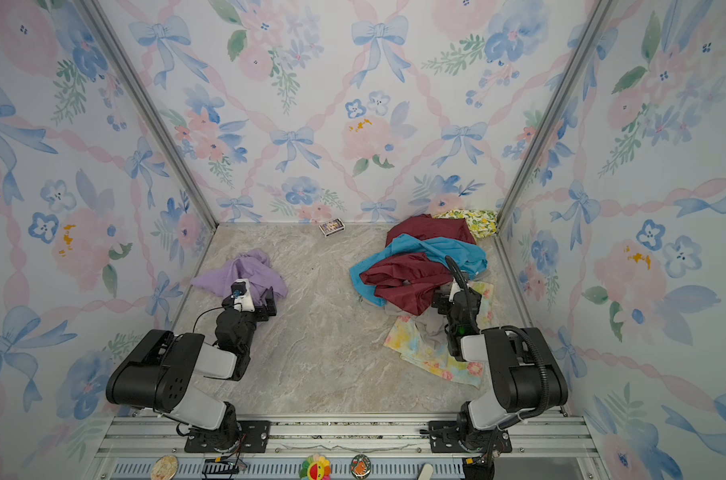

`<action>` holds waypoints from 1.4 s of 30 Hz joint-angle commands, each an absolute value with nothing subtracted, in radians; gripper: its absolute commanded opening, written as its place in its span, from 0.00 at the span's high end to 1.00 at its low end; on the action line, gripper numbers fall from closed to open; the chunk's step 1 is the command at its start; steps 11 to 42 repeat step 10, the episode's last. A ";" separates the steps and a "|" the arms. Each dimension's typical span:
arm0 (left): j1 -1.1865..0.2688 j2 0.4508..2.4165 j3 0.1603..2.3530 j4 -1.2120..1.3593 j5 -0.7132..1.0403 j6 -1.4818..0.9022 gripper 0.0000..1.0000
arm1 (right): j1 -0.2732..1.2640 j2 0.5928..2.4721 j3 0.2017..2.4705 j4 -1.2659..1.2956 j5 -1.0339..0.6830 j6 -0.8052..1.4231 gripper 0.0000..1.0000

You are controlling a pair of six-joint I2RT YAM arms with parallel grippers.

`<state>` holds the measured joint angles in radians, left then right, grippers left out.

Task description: Pick out a specific cloth from the pile

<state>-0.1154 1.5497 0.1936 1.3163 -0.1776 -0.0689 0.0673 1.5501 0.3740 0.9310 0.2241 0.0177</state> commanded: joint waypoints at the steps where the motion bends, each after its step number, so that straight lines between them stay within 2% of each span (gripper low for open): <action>1: -0.118 1.551 0.190 1.349 -0.216 -0.046 0.02 | 0.072 1.549 0.387 0.918 0.215 0.008 0.03; 3: -0.118 1.552 0.189 1.348 -0.215 -0.047 0.02 | 0.071 1.549 0.389 0.914 0.206 0.009 0.03; 6: -0.118 1.551 0.190 1.349 -0.216 -0.046 0.02 | 0.030 1.544 0.402 0.880 0.092 0.020 0.03; 42: -0.118 1.551 0.190 1.347 -0.216 -0.047 0.02 | 0.036 1.546 0.396 0.897 0.100 0.015 0.03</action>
